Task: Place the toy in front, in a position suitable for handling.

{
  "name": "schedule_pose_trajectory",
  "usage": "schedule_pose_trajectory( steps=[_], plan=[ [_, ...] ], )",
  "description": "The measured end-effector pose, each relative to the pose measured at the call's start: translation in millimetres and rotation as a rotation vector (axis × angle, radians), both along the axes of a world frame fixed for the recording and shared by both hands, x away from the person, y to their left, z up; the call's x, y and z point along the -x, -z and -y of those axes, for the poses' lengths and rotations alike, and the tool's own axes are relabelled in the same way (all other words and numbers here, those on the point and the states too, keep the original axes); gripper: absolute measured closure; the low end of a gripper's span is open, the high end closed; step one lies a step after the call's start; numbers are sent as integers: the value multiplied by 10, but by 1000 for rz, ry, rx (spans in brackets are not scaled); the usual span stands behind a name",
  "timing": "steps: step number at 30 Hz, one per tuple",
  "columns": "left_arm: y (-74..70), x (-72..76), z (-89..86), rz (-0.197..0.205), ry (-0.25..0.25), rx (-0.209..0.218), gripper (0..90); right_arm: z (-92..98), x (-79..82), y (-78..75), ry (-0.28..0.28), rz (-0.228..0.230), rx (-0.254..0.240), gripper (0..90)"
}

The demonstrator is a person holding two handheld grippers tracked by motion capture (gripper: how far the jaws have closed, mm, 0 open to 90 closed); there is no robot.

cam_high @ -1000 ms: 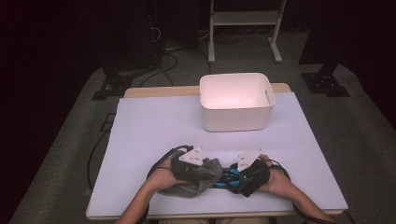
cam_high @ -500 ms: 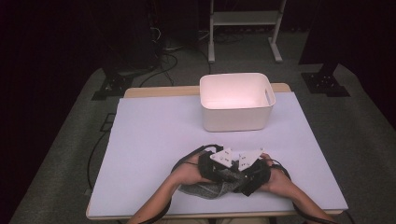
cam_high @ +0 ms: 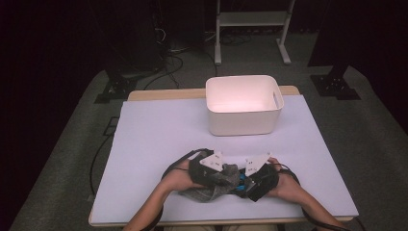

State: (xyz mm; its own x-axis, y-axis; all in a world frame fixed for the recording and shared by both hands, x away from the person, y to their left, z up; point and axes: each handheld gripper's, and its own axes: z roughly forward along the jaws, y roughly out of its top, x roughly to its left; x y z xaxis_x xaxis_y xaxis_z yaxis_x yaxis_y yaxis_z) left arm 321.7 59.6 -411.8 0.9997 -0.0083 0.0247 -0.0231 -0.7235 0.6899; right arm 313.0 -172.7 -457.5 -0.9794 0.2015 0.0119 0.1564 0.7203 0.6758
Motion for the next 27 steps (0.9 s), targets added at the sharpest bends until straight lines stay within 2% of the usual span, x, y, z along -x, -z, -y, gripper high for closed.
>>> schedule_pose_trajectory(
  steps=[2, 3, 7, 10, 13, 20, 22, 27],
  plan=[
    [32, 5, -179, 5, -49, -3, 762, 0, -1, -1, 0, -1, 0, 213],
    [32, 5, -179, 5, -49, -3, 762, 0, -1, -1, 0, -1, 0, 213],
    [109, 19, -395, -12, -100, 10, 761, 4, -4, 3, -3, 1, -3, 212],
    [163, 34, -509, -25, -118, 34, 761, 6, -3, 4, -1, -1, -5, 213],
    [192, 54, -603, -21, -129, 39, 762, 9, -4, 5, -1, 1, -4, 213],
    [207, 77, -619, -16, -133, 66, 762, 13, -7, 7, -4, 3, -6, 213],
    [189, 83, -555, -21, -118, 78, 762, 13, -9, 7, -5, 4, -6, 213],
    [137, 65, -370, -13, -63, 69, 762, 14, -9, 9, -5, 5, -7, 213]
  ],
)
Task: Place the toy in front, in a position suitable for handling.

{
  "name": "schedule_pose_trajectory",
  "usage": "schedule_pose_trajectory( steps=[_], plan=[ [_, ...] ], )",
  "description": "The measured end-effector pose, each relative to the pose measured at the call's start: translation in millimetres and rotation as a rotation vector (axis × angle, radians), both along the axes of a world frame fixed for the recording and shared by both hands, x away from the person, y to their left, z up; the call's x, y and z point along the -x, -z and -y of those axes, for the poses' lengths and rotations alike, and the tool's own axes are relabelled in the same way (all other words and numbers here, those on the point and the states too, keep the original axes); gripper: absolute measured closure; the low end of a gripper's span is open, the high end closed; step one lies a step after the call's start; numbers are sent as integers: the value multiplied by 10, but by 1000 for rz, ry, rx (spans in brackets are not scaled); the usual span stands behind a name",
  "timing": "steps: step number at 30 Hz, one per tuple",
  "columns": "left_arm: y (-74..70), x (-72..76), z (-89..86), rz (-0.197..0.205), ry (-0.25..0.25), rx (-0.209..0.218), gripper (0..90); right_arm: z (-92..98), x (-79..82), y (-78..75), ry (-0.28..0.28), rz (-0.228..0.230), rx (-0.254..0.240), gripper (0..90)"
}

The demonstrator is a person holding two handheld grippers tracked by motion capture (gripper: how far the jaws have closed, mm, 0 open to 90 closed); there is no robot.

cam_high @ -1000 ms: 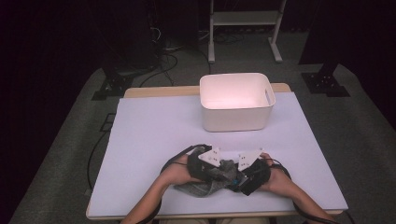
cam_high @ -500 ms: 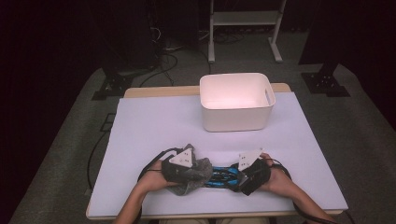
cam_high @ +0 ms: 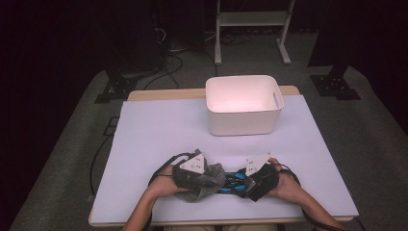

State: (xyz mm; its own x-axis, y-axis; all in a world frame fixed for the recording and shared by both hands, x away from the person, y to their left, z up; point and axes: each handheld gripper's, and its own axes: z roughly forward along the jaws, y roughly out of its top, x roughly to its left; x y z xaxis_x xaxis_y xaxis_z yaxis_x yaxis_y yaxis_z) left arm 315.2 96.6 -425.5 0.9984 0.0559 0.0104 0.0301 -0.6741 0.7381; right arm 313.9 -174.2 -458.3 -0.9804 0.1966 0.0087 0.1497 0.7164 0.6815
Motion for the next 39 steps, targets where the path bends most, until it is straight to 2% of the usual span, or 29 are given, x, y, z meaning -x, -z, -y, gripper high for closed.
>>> schedule_pose_trajectory(
  steps=[9, 13, 17, 18, 20, 23, 26, 27, 33, 37, 39],
  plan=[
    [-98, -76, 354, 10, 74, -9, 761, 3, -1, 2, -2, 1, -3, 214],
    [-91, -98, 365, 2, 80, -7, 761, 6, -2, 5, -3, 0, -6, 214],
    [-58, -98, 261, 7, 65, 6, 760, 2, -1, 2, -3, 1, -2, 214],
    [-32, -92, 172, 1, 42, 10, 760, -1, 0, -1, -1, -1, 0, 214],
    [-21, -89, 135, 0, 36, 10, 760, -1, 0, 0, -1, -1, 0, 214],
    [26, -77, -21, -8, 7, 9, 759, 2, -1, 1, -2, 0, -2, 214],
    [36, -73, -139, -6, -17, -14, 759, 0, -2, 0, -2, 0, 0, 214],
    [32, -77, -199, 8, -31, -41, 758, -1, 0, -2, -1, -3, 1, 214],
    [44, -97, -288, 4, -59, -56, 755, -6, -1, -5, 0, -5, 4, 214],
    [67, -111, -308, -24, -60, -23, 756, -8, -2, -8, -1, -5, 7, 214],
    [63, -109, -282, -28, -45, -10, 756, -9, -2, -8, -1, -5, 6, 214]
  ],
)
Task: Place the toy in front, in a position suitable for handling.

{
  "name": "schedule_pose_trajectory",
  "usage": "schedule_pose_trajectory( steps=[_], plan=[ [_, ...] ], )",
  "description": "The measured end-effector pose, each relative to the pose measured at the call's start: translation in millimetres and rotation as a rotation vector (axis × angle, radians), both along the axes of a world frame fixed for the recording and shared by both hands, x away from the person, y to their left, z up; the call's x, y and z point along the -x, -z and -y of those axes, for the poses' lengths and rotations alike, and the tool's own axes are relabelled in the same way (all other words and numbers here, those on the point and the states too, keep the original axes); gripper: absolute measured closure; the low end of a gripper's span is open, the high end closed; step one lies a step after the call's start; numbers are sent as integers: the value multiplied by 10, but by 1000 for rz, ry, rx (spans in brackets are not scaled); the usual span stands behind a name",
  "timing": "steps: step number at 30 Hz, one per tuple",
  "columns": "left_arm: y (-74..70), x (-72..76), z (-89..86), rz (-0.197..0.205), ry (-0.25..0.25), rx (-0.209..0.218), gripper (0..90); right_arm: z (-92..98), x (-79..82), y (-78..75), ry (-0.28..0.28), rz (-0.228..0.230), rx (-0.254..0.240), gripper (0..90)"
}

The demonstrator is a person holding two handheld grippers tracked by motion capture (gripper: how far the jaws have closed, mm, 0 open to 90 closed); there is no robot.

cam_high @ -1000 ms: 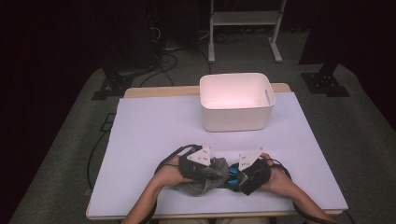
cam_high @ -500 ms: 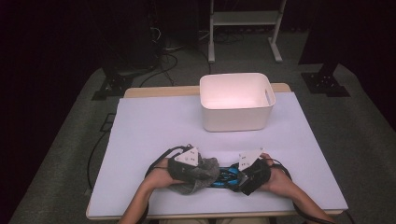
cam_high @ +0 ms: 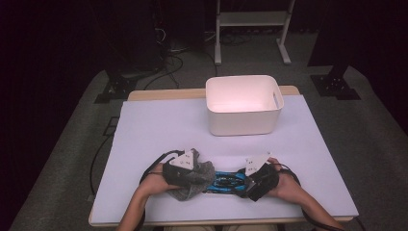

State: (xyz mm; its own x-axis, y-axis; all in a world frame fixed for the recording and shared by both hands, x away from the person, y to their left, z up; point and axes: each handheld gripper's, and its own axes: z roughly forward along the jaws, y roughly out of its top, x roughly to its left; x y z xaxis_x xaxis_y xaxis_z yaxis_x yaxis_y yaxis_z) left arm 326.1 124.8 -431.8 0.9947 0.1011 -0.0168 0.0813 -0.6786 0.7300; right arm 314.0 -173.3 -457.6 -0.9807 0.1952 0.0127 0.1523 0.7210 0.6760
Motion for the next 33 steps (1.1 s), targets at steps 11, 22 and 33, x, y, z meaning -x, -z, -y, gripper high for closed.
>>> schedule_pose_trajectory(
  steps=[11, 22, 33],
  plan=[
    [-100, -129, 485, 6, 84, 26, 752, 10, -2, 5, 1, -4, -8, 216],
    [-60, -236, 246, 14, 32, -23, 761, 15, -7, 7, -5, -1, -8, 216],
    [-7, -102, -45, -18, -5, -69, 760, 15, -8, 7, -5, 1, -8, 216]
  ],
)
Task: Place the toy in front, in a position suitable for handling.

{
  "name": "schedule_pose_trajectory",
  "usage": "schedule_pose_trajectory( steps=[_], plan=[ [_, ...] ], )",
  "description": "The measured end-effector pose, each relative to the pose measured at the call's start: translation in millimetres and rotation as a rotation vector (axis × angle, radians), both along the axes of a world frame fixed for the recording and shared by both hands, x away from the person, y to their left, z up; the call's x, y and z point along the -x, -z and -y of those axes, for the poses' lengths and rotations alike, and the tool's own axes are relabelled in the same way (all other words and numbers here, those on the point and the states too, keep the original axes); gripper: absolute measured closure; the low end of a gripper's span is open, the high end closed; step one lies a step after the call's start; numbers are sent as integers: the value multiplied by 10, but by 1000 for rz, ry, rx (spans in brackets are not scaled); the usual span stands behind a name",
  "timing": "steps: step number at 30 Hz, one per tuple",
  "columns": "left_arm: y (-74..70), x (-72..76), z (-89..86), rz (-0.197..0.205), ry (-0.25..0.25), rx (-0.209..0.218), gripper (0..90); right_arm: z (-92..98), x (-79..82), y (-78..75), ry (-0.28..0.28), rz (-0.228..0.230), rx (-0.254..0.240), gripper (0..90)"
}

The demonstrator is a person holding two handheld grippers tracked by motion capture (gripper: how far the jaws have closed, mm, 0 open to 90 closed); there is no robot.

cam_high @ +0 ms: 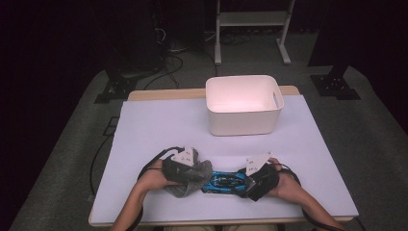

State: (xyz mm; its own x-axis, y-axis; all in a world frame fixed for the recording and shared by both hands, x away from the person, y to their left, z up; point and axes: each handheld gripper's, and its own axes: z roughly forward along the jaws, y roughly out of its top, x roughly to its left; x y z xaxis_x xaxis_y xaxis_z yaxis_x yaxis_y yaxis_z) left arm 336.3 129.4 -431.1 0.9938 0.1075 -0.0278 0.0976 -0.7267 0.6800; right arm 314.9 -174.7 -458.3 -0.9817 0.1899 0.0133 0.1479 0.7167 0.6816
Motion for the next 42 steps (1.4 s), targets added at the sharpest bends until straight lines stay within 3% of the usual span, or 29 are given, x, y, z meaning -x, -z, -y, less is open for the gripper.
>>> schedule_pose_trajectory(
  steps=[8, 11, 17, 22, 31, 34, 42],
  plan=[
    [-62, 74, 132, 3, 48, 6, 760, 0, 0, 0, 0, 0, -1, 216],
    [-105, 84, 273, 0, 89, 20, 760, -2, 1, -1, 0, 0, 1, 217],
    [-150, 79, 544, 8, 155, -6, 758, 1, 2, 3, 4, -2, -4, 215],
    [-120, 53, 455, -21, 143, 3, 757, -10, 14, 0, 16, -5, -1, 210],
    [-57, 35, 245, -50, 93, 20, 757, -22, 23, -54, 7, 5, 54, 199],
    [-62, 34, 243, -47, 96, 15, 756, 33, 19, -64, 12, -1, 73, 190],
    [-110, 74, 315, -20, 118, 19, 759, 66, 4, -67, -16, -5, 59, 253]
  ],
)
